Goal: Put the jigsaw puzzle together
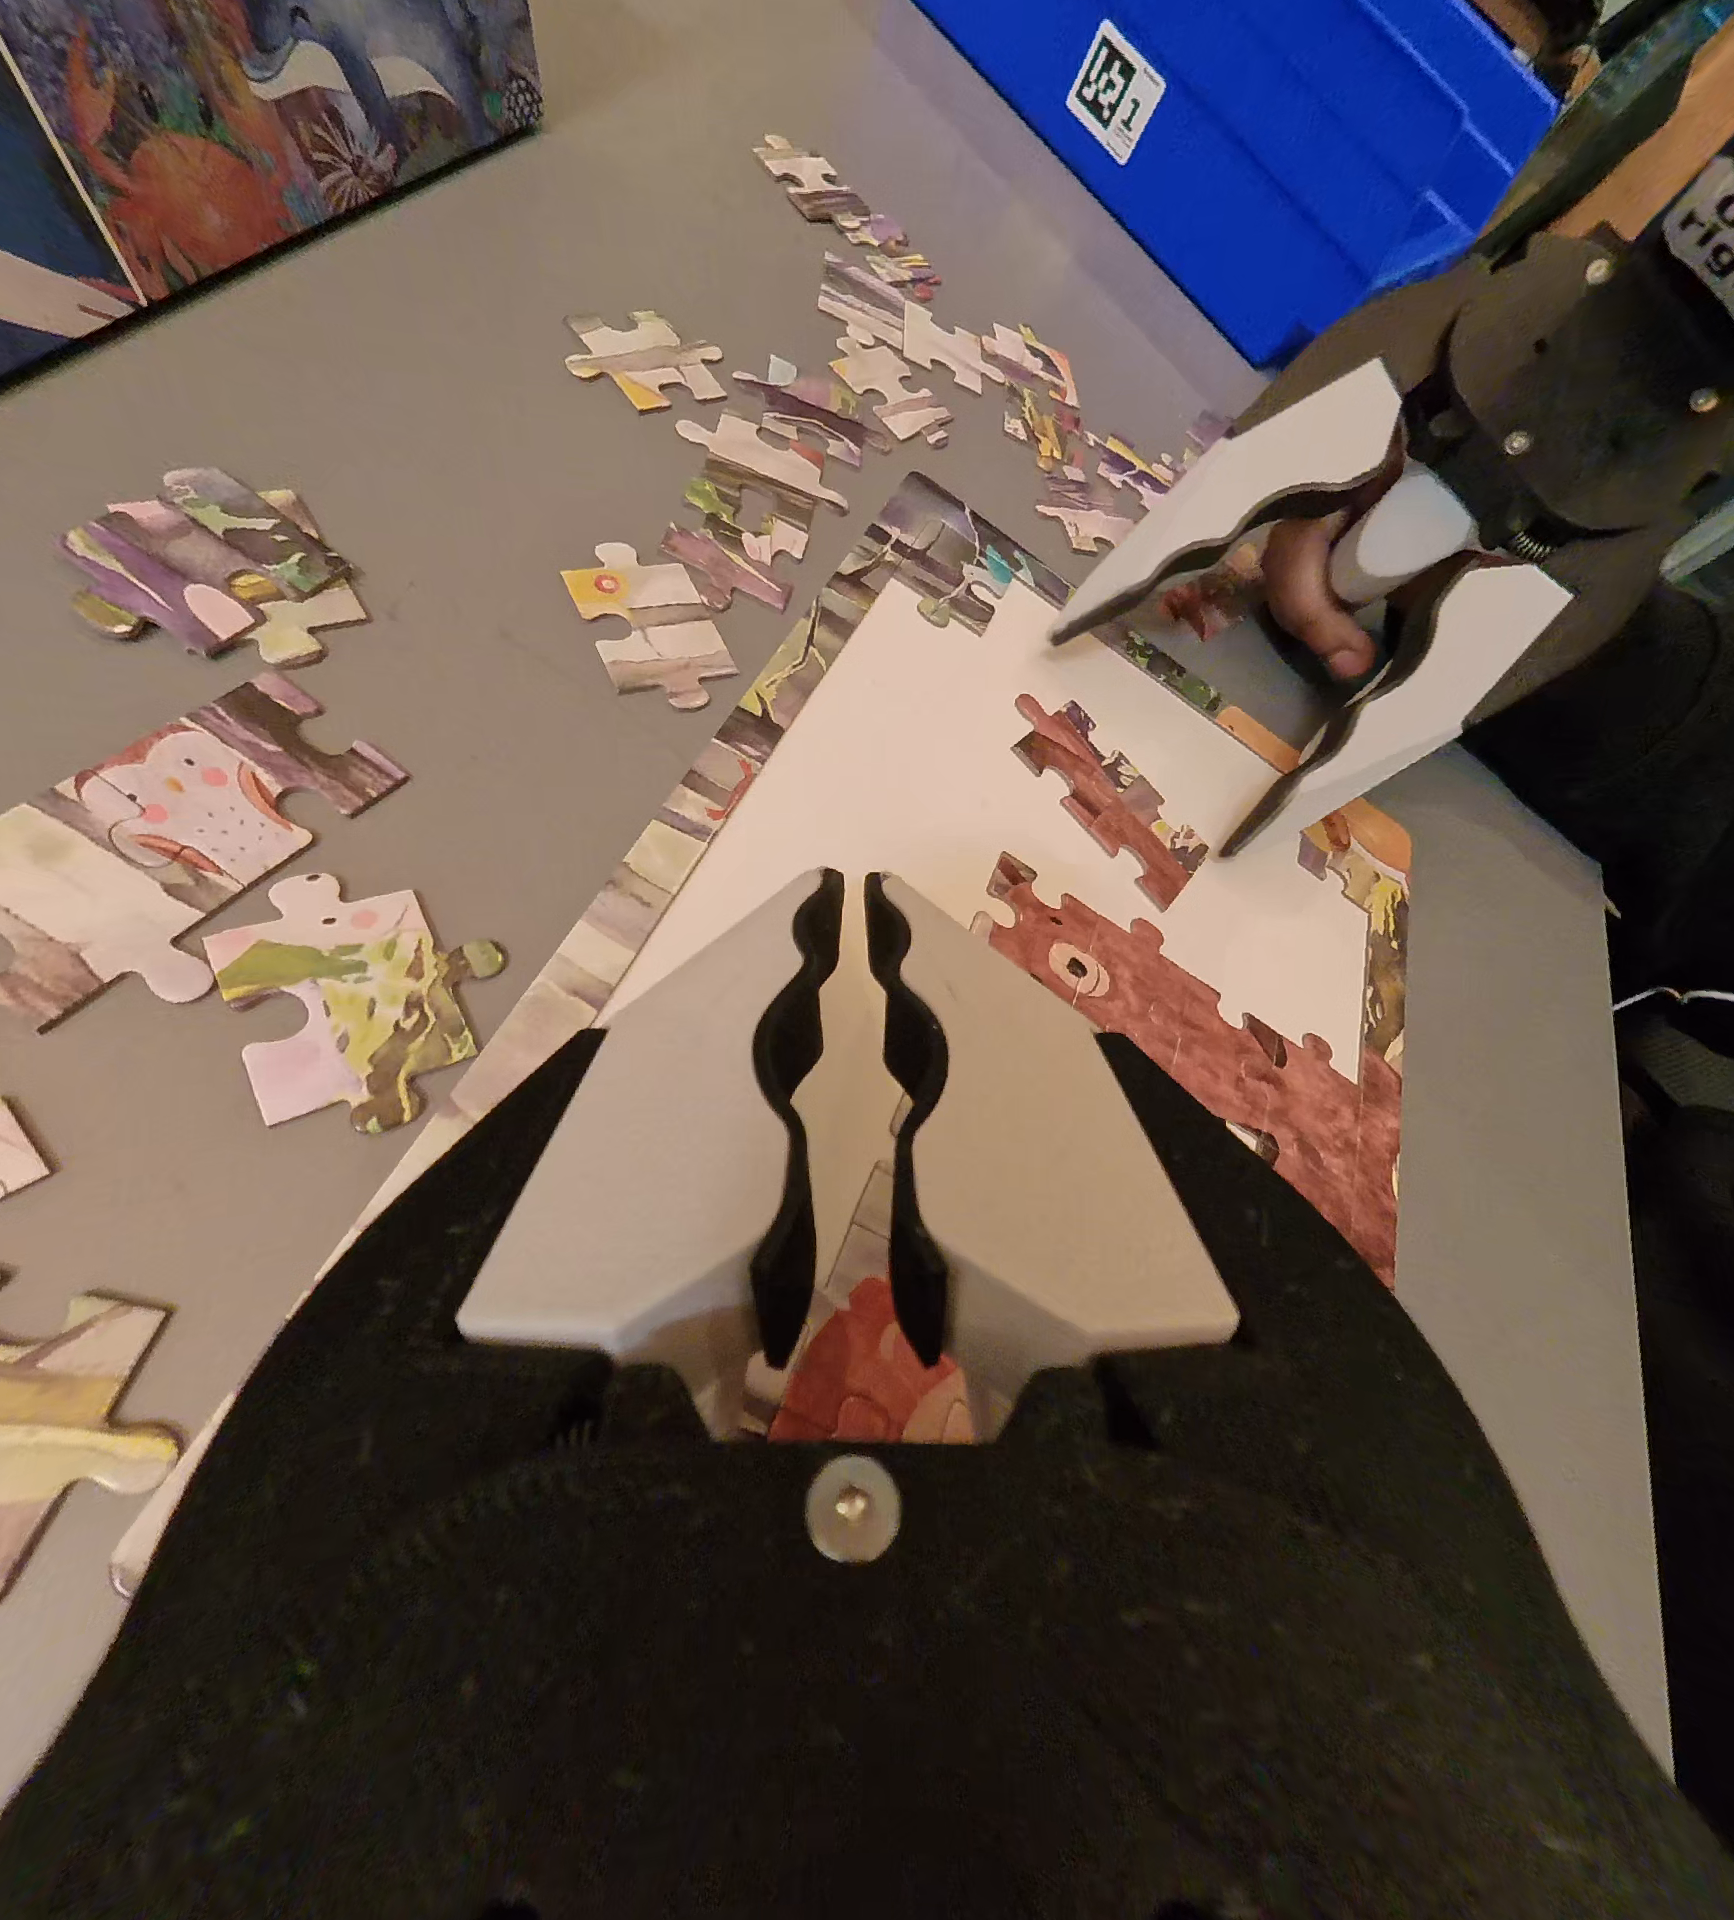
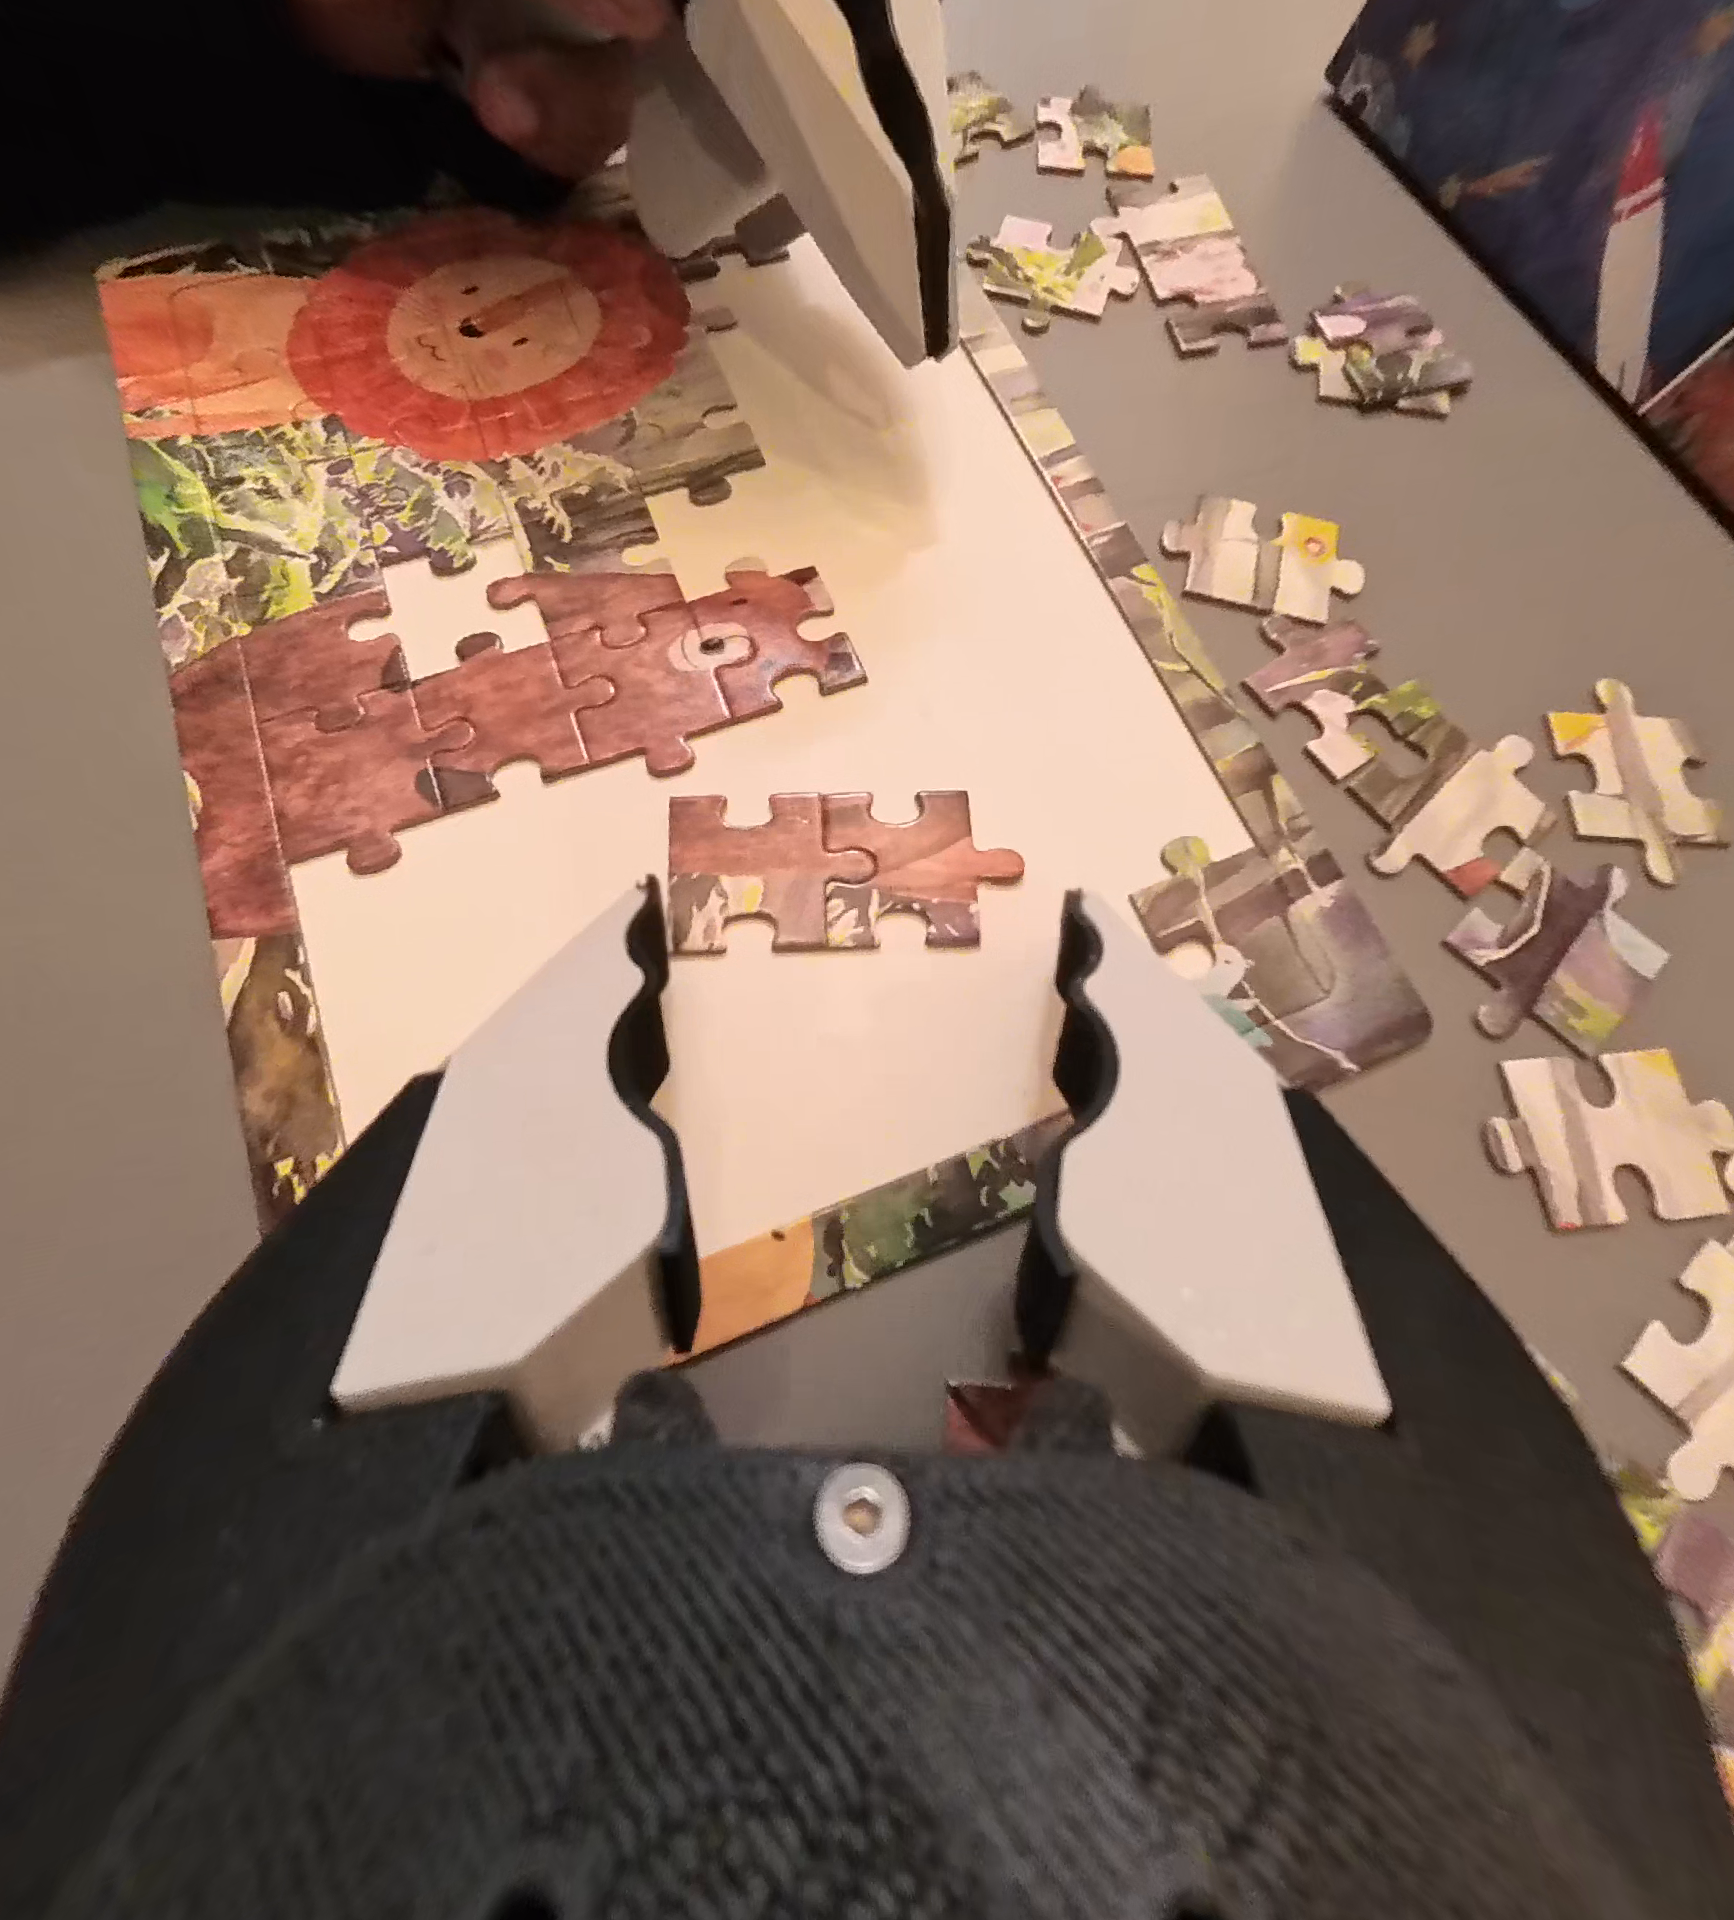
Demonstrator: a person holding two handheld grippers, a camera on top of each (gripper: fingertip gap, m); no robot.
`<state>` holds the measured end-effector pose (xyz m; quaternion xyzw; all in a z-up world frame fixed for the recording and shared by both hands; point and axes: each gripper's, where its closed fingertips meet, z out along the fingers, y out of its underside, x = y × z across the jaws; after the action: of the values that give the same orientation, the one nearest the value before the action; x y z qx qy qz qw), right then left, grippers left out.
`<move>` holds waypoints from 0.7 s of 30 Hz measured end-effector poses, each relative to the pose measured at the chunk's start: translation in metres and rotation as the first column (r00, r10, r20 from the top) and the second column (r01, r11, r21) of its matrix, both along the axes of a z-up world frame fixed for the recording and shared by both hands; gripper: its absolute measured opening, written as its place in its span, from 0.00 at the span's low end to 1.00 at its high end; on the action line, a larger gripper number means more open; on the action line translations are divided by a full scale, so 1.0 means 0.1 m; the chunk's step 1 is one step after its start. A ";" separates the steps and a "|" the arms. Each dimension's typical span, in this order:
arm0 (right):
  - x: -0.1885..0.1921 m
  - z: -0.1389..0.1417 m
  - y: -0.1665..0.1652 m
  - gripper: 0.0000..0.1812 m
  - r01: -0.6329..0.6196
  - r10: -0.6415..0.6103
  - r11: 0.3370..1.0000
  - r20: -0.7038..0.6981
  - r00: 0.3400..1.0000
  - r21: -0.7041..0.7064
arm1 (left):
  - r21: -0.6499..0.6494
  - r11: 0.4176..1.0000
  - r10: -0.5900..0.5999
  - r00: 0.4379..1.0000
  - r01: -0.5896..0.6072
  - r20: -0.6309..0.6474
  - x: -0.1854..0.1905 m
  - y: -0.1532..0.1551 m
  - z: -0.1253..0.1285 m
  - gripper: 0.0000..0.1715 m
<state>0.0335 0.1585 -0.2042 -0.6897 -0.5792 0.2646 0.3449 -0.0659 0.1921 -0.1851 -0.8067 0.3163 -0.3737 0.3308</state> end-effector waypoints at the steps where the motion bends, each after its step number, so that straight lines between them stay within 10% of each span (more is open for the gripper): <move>1: 0.00 -0.02 0.00 0.41 0.001 -0.001 1.000 0.011 1.000 -0.014 | -0.001 1.000 0.000 1.000 0.000 0.001 0.00 0.00 0.00 0.01; 21: -0.04 -0.07 -0.08 0.33 -0.017 0.019 0.999 0.042 0.999 -0.040 | -0.009 1.000 -0.002 1.000 0.002 -0.001 0.00 0.00 -0.01 0.02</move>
<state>0.0290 0.1509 -0.2112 -0.6966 -0.5872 0.2645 0.3161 -0.0654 0.1918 -0.1862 -0.8081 0.3156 -0.3752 0.3264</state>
